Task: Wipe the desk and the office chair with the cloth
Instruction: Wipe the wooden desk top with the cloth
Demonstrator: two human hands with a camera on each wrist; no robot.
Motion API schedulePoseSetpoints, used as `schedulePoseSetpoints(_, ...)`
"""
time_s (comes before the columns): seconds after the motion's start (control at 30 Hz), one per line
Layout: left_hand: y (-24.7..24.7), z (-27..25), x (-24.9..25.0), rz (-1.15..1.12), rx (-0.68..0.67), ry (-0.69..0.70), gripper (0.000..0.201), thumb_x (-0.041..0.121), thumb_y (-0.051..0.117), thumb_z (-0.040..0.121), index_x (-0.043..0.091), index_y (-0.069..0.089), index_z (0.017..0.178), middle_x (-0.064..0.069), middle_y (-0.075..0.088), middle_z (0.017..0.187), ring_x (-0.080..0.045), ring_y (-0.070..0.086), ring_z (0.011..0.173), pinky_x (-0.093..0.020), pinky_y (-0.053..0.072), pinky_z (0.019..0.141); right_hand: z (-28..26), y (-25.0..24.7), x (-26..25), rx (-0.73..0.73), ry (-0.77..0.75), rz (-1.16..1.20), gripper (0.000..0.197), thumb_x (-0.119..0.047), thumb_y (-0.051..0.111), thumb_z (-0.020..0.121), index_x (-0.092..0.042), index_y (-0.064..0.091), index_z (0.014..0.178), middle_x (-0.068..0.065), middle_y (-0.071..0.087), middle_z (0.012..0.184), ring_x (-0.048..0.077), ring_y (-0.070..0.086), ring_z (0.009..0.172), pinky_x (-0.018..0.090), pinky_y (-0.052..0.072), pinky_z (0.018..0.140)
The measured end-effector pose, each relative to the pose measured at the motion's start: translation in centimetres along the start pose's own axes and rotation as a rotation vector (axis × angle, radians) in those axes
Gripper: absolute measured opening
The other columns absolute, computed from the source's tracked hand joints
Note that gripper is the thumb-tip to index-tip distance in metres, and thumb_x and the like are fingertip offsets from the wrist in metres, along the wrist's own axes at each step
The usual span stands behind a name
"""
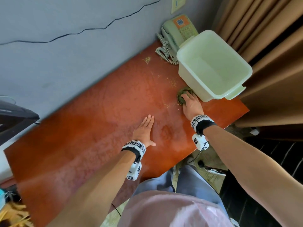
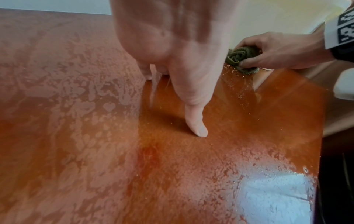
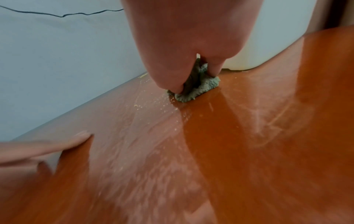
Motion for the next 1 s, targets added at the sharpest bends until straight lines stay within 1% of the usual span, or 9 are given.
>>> schedulePoseSetpoints(0.17, -0.3, -0.1, 0.1, -0.002, -0.02, -0.003, 0.141, 0.054, 0.086, 0.075, 0.023, -0.02, 0.162, 0.009, -0.024, 0.169, -0.01, -0.012, 0.158, -0.032, 0.028, 0.126, -5.4, 0.5, -0.4, -0.142, -0.13, -0.092, 0.05, -0.001, 0.053, 0.099, -0.015, 0.049, 0.147, 0.007, 0.036, 0.164, 0.037, 0.024, 0.154, 0.043, 0.026, 0.123)
schedulePoseSetpoints(0.23, -0.4, -0.1, 0.1, 0.005, -0.026, 0.002, 0.141, 0.054, 0.086, 0.075, 0.023, -0.02, 0.162, 0.009, -0.024, 0.169, -0.011, -0.012, 0.158, -0.033, 0.032, 0.123, -8.1, 1.7, -0.6, -0.271, -0.22, -0.17, 0.056, -0.004, 0.051, 0.101, -0.019, 0.041, 0.154, 0.004, 0.026, 0.169, 0.033, 0.015, 0.157, 0.046, 0.034, 0.122)
schedulePoseSetpoints(0.33, -0.4, -0.1, 0.2, 0.017, -0.029, 0.009, 0.142, 0.056, 0.086, 0.075, 0.022, -0.02, 0.162, 0.008, -0.024, 0.169, -0.012, -0.012, 0.158, -0.033, 0.034, 0.122, -11.2, 4.0, -0.3, -0.552, -0.343, -0.356, 0.069, -0.005, 0.049, 0.103, -0.027, 0.022, 0.162, -0.001, 0.002, 0.173, 0.028, -0.003, 0.159, 0.046, 0.04, 0.118)
schedulePoseSetpoints(0.43, -0.4, -0.1, 0.2, 0.028, -0.028, 0.008, 0.142, 0.057, 0.085, 0.075, 0.022, -0.021, 0.162, 0.008, -0.024, 0.169, -0.012, -0.011, 0.158, -0.033, 0.035, 0.121, -12.8, 4.3, 0.0, -0.623, -0.424, -0.453, 0.079, 0.001, 0.052, 0.101, -0.031, 0.014, 0.163, -0.004, -0.008, 0.172, 0.025, -0.008, 0.159, 0.044, 0.043, 0.116)
schedulePoseSetpoints(0.53, -0.6, -0.1, 0.4, 0.028, -0.028, 0.006, 0.141, 0.056, 0.085, 0.076, 0.022, -0.021, 0.162, 0.008, -0.025, 0.169, -0.011, -0.012, 0.158, -0.031, 0.036, 0.121, -12.4, 3.6, 0.3, -0.621, -0.469, -0.494, 0.088, 0.008, 0.053, 0.097, -0.033, 0.012, 0.163, -0.005, -0.011, 0.172, 0.025, -0.007, 0.159, 0.043, 0.049, 0.11)
schedulePoseSetpoints(0.63, -0.6, 0.0, 0.5, 0.024, -0.021, -0.004, 0.141, 0.056, 0.086, 0.075, 0.022, -0.021, 0.162, 0.008, -0.024, 0.169, -0.011, -0.011, 0.158, -0.031, 0.033, 0.122, -9.7, 3.2, 0.6, -0.524, -0.365, -0.405, 0.087, 0.008, 0.054, 0.095, -0.033, 0.016, 0.162, -0.004, -0.006, 0.172, 0.027, -0.006, 0.159, 0.048, 0.052, 0.106)
schedulePoseSetpoints(0.77, -0.6, -0.1, 0.8, 0.005, -0.014, -0.025, 0.14, 0.053, 0.086, 0.076, 0.022, -0.019, 0.163, 0.007, -0.022, 0.17, -0.011, -0.01, 0.158, -0.031, 0.026, 0.126, -3.4, 2.2, 0.4, -0.305, -0.211, -0.252, 0.066, 0.001, 0.05, 0.101, -0.03, 0.031, 0.156, -0.001, 0.015, 0.171, 0.032, 0.008, 0.158, 0.056, 0.043, 0.113)
schedulePoseSetpoints(0.87, -0.5, -0.1, 1.0, -0.015, -0.033, -0.055, 0.139, 0.048, 0.087, 0.077, 0.022, -0.019, 0.163, 0.007, -0.023, 0.17, -0.011, -0.01, 0.158, -0.031, 0.026, 0.126, 1.9, 1.8, -0.1, -0.235, -0.163, -0.212, 0.065, 0.003, 0.046, 0.1, -0.031, 0.032, 0.153, 0.001, 0.019, 0.17, 0.035, 0.013, 0.157, 0.056, 0.037, 0.119)
schedulePoseSetpoints(1.0, -0.4, 0.2, 1.2, -0.018, -0.042, -0.086, 0.139, 0.045, 0.088, 0.078, 0.022, -0.02, 0.162, 0.005, -0.024, 0.17, -0.013, -0.011, 0.158, -0.03, 0.023, 0.126, 6.5, 1.5, -1.4, -0.177, -0.174, -0.2, 0.065, 0.007, 0.047, 0.094, -0.031, 0.036, 0.146, 0.007, 0.026, 0.168, 0.037, 0.022, 0.155, 0.054, 0.037, 0.119)
Point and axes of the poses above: each hand's wrist, its own z-axis towards the middle knuckle, its own y-axis out of the palm, x = y × z, the point moved 3 cm from there along z, towards the middle knuckle
